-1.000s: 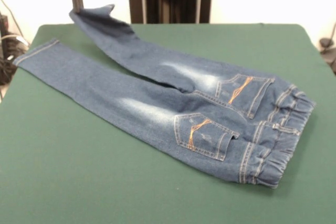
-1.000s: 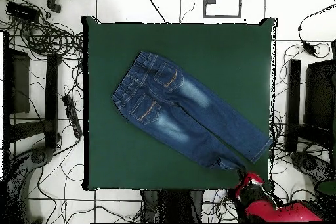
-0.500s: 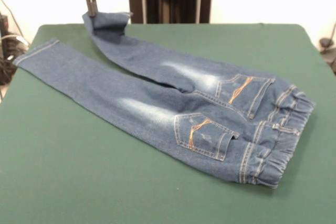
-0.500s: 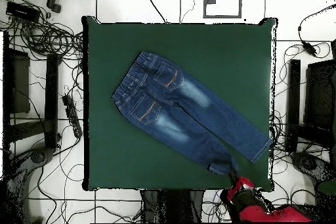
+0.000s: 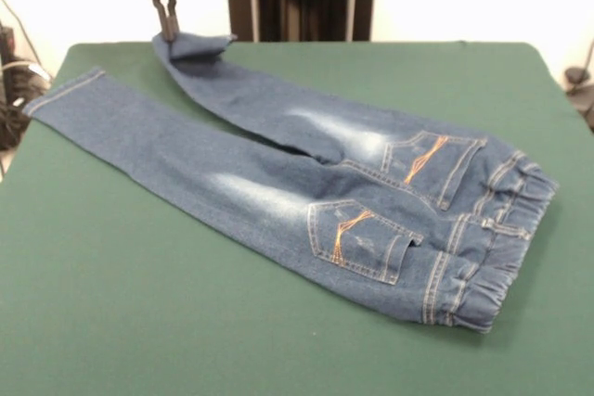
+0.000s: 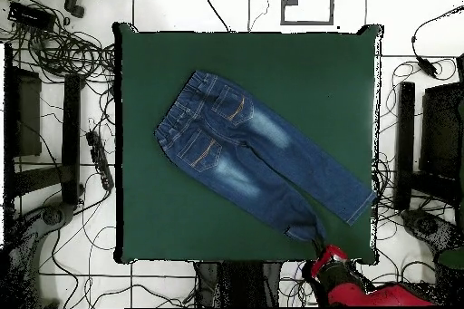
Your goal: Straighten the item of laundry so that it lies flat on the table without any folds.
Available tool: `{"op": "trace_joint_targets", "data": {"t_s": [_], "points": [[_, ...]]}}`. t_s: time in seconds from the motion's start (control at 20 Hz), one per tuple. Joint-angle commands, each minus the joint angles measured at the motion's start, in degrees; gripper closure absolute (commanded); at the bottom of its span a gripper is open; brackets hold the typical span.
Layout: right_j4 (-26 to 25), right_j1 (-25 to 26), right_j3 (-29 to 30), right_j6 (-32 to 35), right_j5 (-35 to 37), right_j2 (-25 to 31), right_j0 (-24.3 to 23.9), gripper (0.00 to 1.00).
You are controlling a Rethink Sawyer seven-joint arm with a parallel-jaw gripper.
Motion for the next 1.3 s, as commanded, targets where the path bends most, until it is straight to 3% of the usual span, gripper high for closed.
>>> {"op": "trace_joint_targets", "data": {"t_s": [0.05,0.25,0.6,0.85,1.3], "points": [[-6.4,4.4,-7.9,1.8,0.4,-0.4,3.8,1.00],[-9.0,4.3,-8.9,3.4,2.3,-0.6,5.3,1.00],[-10.1,3.4,-11.8,-1.4,5.9,-3.0,10.0,1.00],[-14.0,3.5,-13.9,-0.2,5.6,-4.5,13.3,1.00],[-24.2,6.3,-19.9,10.7,0.2,-14.1,24.6,1.00]]}}
